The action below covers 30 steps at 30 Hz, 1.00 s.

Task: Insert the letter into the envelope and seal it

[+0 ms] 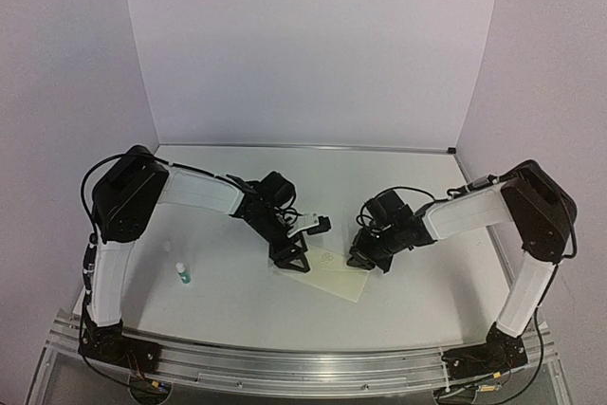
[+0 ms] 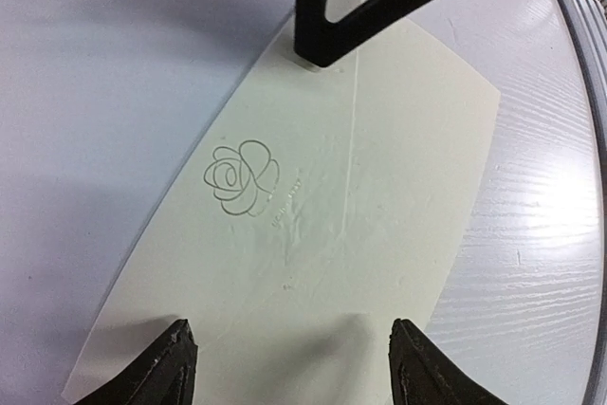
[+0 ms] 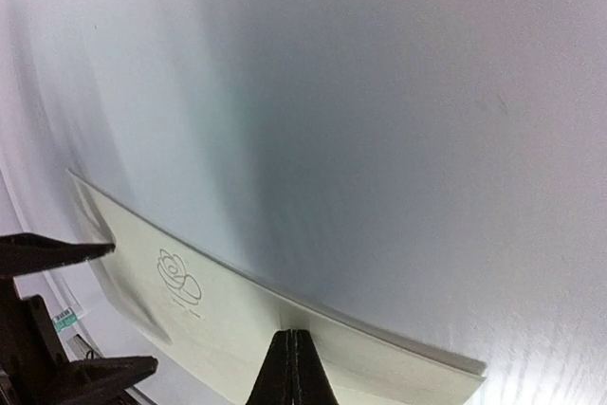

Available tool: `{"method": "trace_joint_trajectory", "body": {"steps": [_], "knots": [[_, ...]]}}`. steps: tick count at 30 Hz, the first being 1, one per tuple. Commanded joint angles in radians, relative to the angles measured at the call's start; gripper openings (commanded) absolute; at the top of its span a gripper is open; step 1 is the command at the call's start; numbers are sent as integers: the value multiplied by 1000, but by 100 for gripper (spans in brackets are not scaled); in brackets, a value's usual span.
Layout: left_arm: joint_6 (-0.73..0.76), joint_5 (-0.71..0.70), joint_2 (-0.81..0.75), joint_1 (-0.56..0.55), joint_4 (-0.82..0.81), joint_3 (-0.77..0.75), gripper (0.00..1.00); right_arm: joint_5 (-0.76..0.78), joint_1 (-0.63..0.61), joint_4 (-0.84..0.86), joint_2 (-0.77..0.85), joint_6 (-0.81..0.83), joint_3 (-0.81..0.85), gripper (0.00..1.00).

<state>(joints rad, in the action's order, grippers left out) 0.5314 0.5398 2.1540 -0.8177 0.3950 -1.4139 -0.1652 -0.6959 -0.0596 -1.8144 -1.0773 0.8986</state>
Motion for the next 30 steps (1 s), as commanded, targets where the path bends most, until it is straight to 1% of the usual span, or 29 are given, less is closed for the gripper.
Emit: {"method": "trace_joint_trajectory", "body": {"steps": [1,5,11,14,19,22,26,30], "knots": [[-104,-137,65,33,317,107,69,38,34,-153,-162,123,130,0],[-102,-155,68,41,304,109,69,23,48,-198,-252,179,245,0],[-95,-188,78,62,285,86,70,26,76,-253,-288,231,344,0],[-82,-231,98,73,260,70,70,19,77,-268,-266,222,334,0],[-52,-310,129,89,224,39,70,52,75,-268,-158,197,215,0],[-41,-286,128,89,232,28,69,65,75,-267,-129,200,188,0],[-69,-202,102,86,248,51,69,55,77,-268,-182,223,246,0],[-84,-167,68,80,243,99,68,48,78,-269,-212,236,292,0]]}}
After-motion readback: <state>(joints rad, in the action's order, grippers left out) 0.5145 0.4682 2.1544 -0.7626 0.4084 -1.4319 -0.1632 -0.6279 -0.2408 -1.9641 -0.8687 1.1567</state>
